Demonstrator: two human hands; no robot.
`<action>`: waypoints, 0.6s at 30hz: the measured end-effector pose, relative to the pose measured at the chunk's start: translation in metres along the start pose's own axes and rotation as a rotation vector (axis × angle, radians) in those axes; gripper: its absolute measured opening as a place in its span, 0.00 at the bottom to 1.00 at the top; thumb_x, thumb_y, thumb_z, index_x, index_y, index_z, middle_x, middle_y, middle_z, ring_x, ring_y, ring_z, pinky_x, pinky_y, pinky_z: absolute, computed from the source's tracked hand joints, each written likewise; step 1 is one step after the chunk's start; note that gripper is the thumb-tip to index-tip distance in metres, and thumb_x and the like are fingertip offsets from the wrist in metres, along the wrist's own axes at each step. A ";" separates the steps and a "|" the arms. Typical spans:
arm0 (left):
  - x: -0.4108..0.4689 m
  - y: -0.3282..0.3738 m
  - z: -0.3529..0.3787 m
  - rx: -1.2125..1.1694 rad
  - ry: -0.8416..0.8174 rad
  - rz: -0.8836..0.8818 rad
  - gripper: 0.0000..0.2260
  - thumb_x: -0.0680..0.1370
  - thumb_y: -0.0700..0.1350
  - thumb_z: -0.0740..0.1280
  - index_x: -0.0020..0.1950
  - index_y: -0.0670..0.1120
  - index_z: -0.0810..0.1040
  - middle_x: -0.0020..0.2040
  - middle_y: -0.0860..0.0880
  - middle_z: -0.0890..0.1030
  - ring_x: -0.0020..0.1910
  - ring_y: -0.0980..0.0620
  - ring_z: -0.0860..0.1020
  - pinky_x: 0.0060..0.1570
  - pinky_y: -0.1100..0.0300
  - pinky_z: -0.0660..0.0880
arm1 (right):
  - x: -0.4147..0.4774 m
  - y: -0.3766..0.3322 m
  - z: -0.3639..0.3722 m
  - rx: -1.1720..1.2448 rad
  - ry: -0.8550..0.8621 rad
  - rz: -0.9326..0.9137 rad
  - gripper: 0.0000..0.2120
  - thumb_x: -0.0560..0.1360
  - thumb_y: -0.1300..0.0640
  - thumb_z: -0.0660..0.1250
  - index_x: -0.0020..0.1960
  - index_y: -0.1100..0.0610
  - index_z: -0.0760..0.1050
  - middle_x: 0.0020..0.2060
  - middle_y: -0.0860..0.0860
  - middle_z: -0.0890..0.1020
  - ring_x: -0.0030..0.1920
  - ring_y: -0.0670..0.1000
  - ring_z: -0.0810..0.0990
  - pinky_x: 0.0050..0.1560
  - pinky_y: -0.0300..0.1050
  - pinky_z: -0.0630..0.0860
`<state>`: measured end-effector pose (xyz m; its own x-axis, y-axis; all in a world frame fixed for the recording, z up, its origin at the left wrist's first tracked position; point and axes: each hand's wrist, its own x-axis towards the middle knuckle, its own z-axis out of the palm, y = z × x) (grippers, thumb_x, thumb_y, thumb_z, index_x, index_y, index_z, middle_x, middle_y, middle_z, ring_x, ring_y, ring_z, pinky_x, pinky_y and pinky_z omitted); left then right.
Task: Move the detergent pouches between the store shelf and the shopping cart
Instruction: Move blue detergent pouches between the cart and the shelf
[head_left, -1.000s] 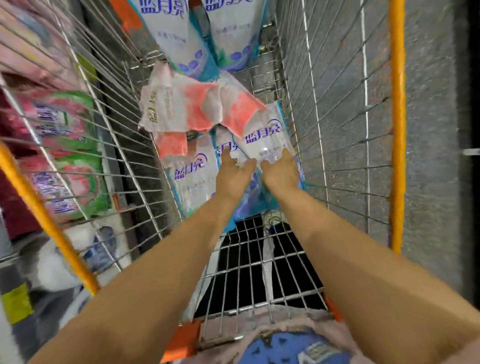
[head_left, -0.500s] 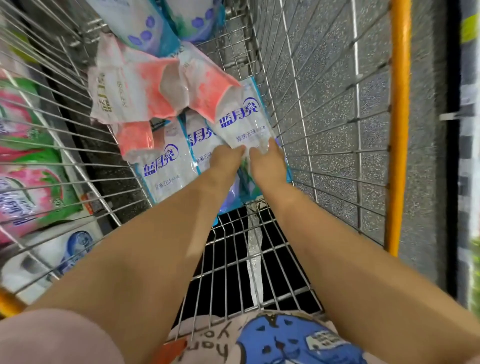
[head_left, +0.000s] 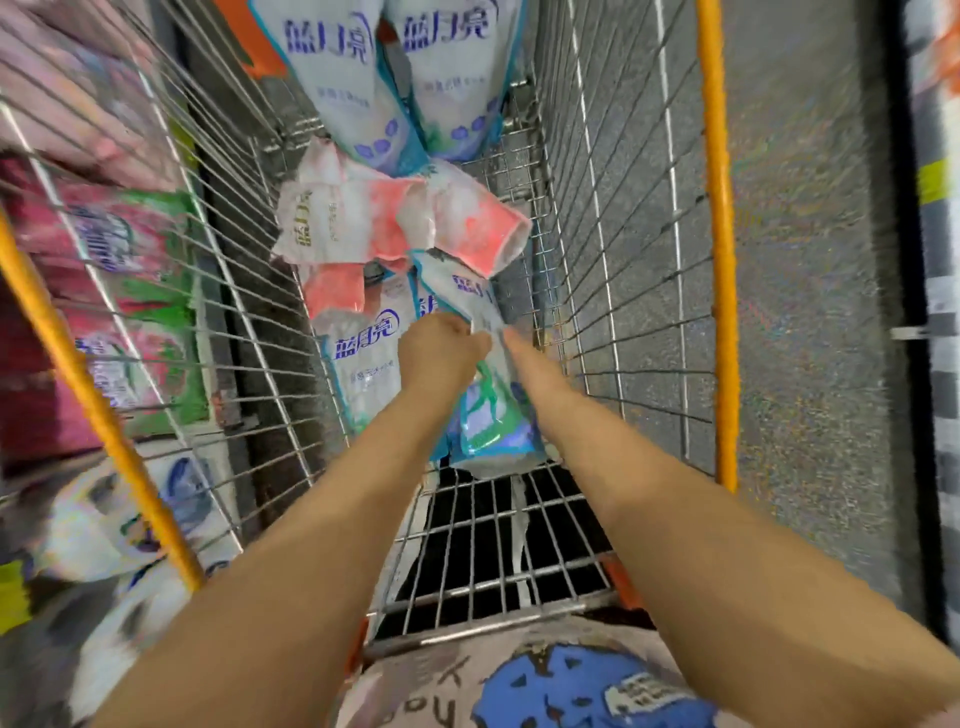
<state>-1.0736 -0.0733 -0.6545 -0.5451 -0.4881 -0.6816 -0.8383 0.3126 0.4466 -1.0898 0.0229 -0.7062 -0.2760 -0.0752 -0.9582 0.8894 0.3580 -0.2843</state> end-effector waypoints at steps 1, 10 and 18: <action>-0.008 0.000 -0.005 -0.002 0.014 0.003 0.13 0.70 0.42 0.69 0.28 0.47 0.68 0.31 0.44 0.72 0.35 0.47 0.72 0.35 0.58 0.66 | -0.008 0.003 0.001 0.047 -0.069 0.033 0.32 0.69 0.33 0.64 0.59 0.58 0.78 0.51 0.57 0.83 0.51 0.56 0.82 0.58 0.52 0.77; -0.074 0.040 -0.061 -0.070 0.267 0.118 0.14 0.71 0.42 0.67 0.28 0.46 0.66 0.30 0.46 0.72 0.37 0.47 0.72 0.35 0.58 0.65 | -0.070 -0.005 0.013 0.383 -0.582 -0.103 0.24 0.72 0.37 0.61 0.49 0.56 0.82 0.44 0.56 0.84 0.44 0.55 0.84 0.55 0.54 0.77; -0.136 0.036 -0.108 -0.382 0.416 0.181 0.13 0.68 0.45 0.68 0.29 0.48 0.64 0.28 0.51 0.66 0.29 0.52 0.64 0.31 0.60 0.63 | -0.147 -0.026 0.030 0.202 -0.478 -0.480 0.30 0.64 0.41 0.74 0.61 0.55 0.78 0.54 0.56 0.83 0.54 0.56 0.82 0.58 0.56 0.77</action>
<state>-1.0293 -0.0833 -0.4833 -0.5669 -0.7569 -0.3252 -0.6288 0.1426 0.7643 -1.0611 -0.0035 -0.5588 -0.5057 -0.5989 -0.6210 0.7723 0.0066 -0.6352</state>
